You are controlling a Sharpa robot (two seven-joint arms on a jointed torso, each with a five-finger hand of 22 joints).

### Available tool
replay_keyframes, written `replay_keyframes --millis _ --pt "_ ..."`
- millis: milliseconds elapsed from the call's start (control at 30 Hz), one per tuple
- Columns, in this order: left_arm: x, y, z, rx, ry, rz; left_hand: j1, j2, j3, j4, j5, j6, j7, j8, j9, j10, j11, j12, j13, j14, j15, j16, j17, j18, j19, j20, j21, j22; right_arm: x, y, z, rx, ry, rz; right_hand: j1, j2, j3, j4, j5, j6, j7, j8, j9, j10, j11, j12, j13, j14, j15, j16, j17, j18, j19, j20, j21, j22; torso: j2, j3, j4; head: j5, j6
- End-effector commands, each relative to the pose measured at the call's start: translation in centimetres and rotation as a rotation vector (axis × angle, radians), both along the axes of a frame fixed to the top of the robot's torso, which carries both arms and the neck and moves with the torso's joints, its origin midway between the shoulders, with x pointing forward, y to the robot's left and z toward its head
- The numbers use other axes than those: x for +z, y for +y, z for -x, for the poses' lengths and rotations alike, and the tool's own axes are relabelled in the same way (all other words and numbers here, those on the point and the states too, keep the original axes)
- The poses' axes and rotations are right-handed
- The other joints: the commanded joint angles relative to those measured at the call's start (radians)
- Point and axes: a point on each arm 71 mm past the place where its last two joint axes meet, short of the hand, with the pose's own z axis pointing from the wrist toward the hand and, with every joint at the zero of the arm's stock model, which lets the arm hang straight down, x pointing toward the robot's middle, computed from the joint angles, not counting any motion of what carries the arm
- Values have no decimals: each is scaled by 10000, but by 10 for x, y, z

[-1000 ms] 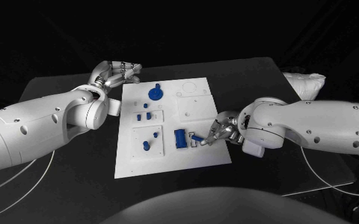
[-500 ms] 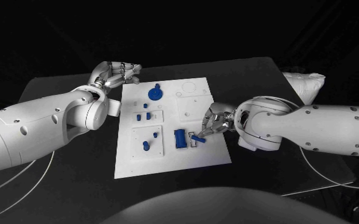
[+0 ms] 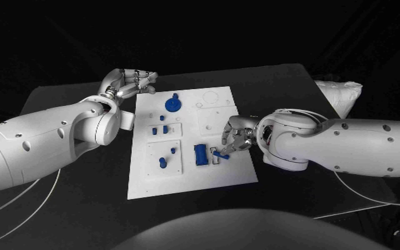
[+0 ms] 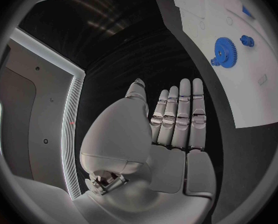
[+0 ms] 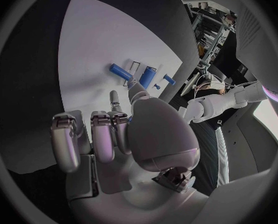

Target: Assemble the parts on the task board

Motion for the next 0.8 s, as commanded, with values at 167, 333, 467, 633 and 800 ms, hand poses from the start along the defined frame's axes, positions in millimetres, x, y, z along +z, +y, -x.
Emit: replay_keyframes --millis 167,333,467,633,800 --pt "1 -3 1 -219 -54 71 34 96 -34 2 45 -61 29 53 16 -60 -23 58 10 -59 -21 49 -16 112 81 -9 -34 -9 -3 1 2 557 119 766 178 -31 134 -70 142 131 39 -187 -200 1048 62 39 2633 1043 105 41 2634 -66 1047 99 45 2631 -4 -1 -6 -10 0" --pt "1 -3 1 -216 -54 71 34 96 -34 2 45 -61 29 53 16 -60 -23 58 10 -59 -21 49 -16 112 81 -9 -34 -9 -6 4 2 619 198 843 246 -9 223 -136 248 266 23 -294 -353 1048 53 39 2633 1043 105 41 2634 -66 1047 103 45 2631 -7 -1 -6 -28 0" --pt "1 -2 1 -215 -52 72 34 96 -34 2 45 -61 29 53 16 -60 -23 58 10 -59 -21 49 -16 112 81 -9 -34 -9 -8 6 3 632 230 840 296 35 306 -186 356 405 4 -372 -478 1048 37 39 2633 1043 95 41 2634 -66 1047 99 45 2631 -2 -3 7 -20 0" --pt "1 -2 1 -212 -47 73 34 96 -34 2 45 -61 29 53 16 -60 -23 58 10 -59 -21 49 -16 112 81 -9 -34 -9 -10 9 4 705 248 851 311 46 349 -214 439 503 -10 -421 -560 1048 26 39 2633 1043 86 41 2634 -66 1047 93 45 2631 -6 -7 -2 -8 0" --pt "1 -1 1 -205 -46 71 34 96 -34 2 45 -61 29 53 16 -60 -23 58 10 -59 -21 49 -16 112 81 -9 -34 -9 -11 12 4 783 256 857 315 49 391 -242 537 626 -26 -471 -649 1048 12 39 2633 1043 76 41 2634 -66 1047 85 45 2631 -6 -6 -2 -36 0"
